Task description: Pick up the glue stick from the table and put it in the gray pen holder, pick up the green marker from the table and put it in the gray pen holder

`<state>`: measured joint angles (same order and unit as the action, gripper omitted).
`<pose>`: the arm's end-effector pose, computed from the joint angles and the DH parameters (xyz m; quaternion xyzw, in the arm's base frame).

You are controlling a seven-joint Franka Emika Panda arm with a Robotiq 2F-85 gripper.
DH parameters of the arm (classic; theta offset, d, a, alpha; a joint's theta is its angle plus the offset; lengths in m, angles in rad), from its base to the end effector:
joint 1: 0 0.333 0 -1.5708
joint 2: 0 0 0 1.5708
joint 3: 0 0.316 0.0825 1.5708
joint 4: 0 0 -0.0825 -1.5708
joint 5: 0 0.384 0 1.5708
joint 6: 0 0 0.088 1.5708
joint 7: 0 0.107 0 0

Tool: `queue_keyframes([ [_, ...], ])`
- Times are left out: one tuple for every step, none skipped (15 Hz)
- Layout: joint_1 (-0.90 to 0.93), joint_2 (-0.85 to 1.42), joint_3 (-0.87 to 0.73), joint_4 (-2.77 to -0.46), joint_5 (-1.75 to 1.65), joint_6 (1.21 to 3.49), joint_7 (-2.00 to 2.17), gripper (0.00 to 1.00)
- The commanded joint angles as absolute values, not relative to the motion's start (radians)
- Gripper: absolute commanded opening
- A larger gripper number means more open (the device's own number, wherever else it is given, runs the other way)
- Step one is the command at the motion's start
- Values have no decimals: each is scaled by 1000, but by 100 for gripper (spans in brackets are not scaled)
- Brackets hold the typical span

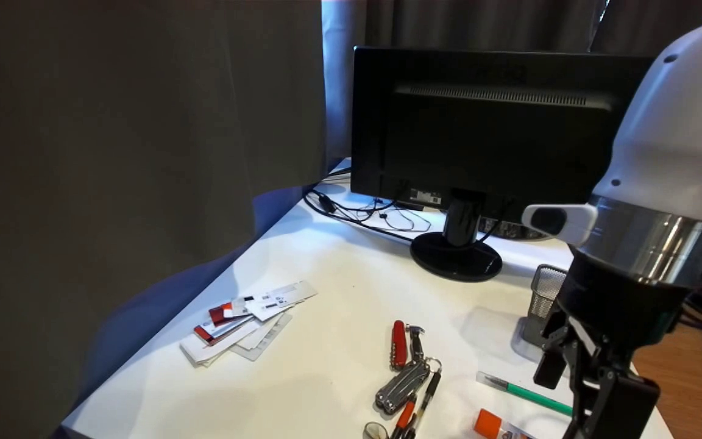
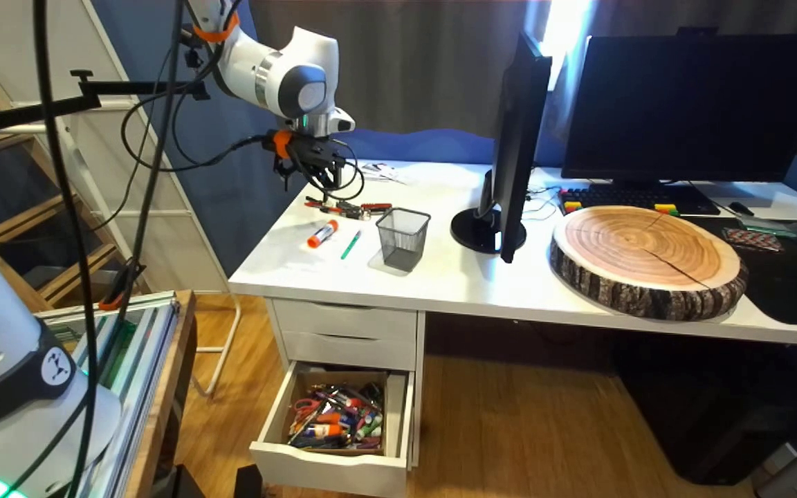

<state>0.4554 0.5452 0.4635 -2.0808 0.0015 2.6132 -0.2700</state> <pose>0.3596 0.4688 0.1910 -0.8403 -0.5291 0.0173 0.1171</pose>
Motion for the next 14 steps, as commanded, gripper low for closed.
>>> queue_keyframes([
  [466, 681, 460, -1950, -39, 2593, -314, 100],
  [472, 705, 454, -1926, -48, 2583, -317, 100],
  [475, 730, 455, -1901, -55, 2577, -326, 100],
  [475, 752, 456, -1882, -60, 2579, -331, 100],
  [477, 770, 452, -1866, -67, 2582, -333, 100],
  [481, 784, 447, -1849, -77, 2579, -334, 100],
  [487, 796, 439, -1835, -90, 2574, -331, 100],
  [498, 803, 426, -1821, -107, 2565, -323, 100],
  [508, 811, 413, -1809, -125, 2552, -316, 100],
  [514, 819, 404, -1796, -138, 2541, -315, 100],
  [523, 825, 392, -1784, -152, 2528, -311, 100],
  [530, 832, 385, -1772, -163, 2519, -309, 100],
  [536, 837, 379, -1761, -172, 2508, -308, 100],
  [538, 843, 377, -1753, -176, 2500, -310, 82],
])
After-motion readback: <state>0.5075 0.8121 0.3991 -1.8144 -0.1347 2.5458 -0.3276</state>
